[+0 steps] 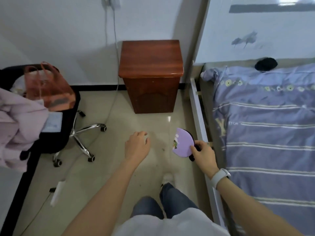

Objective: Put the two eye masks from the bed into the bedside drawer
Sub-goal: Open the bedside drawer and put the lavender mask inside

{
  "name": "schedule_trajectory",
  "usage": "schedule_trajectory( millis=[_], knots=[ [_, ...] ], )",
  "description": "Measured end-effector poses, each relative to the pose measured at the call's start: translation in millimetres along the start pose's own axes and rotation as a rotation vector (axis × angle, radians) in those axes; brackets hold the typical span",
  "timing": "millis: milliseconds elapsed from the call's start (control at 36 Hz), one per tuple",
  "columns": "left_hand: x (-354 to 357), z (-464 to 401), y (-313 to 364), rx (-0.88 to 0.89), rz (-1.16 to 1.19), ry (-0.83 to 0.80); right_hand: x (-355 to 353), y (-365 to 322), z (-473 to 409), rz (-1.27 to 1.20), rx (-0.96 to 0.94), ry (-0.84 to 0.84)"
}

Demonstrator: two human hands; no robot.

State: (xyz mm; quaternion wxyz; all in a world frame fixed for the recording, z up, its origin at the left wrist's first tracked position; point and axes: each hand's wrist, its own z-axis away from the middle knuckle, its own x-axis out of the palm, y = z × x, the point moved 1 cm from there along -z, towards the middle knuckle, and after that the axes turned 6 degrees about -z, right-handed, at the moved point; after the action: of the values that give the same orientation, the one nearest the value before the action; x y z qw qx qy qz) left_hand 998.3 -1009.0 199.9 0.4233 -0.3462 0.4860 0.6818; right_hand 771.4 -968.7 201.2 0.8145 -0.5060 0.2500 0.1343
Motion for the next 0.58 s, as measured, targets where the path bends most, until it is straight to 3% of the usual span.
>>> schedule_trajectory(
  millis=[222,444,583],
  knots=[
    [-28.3,-136.3,1.0,-0.072,0.065,-0.011,23.3,-98.1,-161.5,0.256,-0.116,0.052],
    [-33.7,-312.4,-17.7,0.004,0.064,-0.044,95.6,-191.0,-346.7,-0.11,-0.098,0.015],
    [-17.7,-418.5,-25.4,0.045,-0.016,-0.027,148.1,-211.8,-450.0,-0.127,-0.091,0.011]
  ],
)
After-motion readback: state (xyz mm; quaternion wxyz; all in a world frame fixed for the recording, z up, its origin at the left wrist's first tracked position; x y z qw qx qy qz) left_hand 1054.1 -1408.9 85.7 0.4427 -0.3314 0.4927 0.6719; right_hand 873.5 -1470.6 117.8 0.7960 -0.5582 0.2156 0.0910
